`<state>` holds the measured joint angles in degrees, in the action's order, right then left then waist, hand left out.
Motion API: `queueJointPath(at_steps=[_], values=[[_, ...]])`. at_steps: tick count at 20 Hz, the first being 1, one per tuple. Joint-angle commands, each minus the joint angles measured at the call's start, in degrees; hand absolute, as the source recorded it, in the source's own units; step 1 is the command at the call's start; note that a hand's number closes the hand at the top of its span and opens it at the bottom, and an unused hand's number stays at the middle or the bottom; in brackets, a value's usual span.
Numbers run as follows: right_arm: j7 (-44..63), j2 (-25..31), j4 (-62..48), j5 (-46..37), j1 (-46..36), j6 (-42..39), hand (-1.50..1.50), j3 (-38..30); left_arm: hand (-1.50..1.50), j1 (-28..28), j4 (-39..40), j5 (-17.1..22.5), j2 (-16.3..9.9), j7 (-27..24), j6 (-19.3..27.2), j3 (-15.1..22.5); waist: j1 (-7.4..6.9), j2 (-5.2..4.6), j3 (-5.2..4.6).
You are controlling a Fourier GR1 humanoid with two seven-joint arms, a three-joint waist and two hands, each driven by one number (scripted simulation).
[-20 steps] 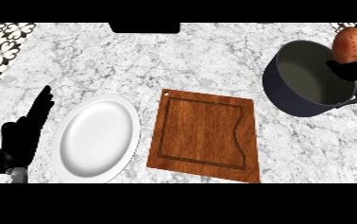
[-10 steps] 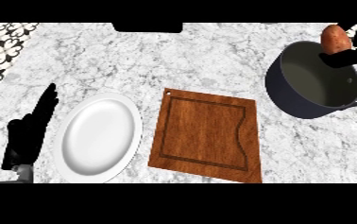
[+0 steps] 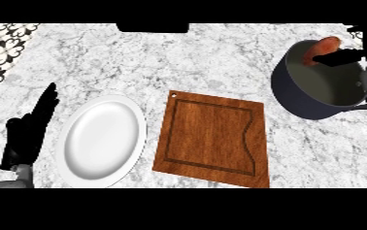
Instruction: Pick the sweet potato from the cutting board and place it in the pot
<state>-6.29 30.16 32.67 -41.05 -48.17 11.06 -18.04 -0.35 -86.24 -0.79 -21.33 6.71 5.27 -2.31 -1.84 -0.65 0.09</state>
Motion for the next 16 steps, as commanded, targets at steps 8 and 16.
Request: queueJointPath(at_steps=[8, 16], values=[[-16.3, -2.7, 1.5, 17.2, -2.7, 3.8, -1.50, -14.1, 0.00, 0.6, -0.1, -0.1, -0.6, 0.4, -0.3, -2.2, 1.44, 0.49, 0.05], [-7.2, -1.3, 12.6, 25.2, 4.5, -9.9, -1.50, -14.1, 0.00, 2.5, -0.6, -1.6, 1.9, 0.2, 0.0, -2.0, 2.43, 0.98, -0.12]])
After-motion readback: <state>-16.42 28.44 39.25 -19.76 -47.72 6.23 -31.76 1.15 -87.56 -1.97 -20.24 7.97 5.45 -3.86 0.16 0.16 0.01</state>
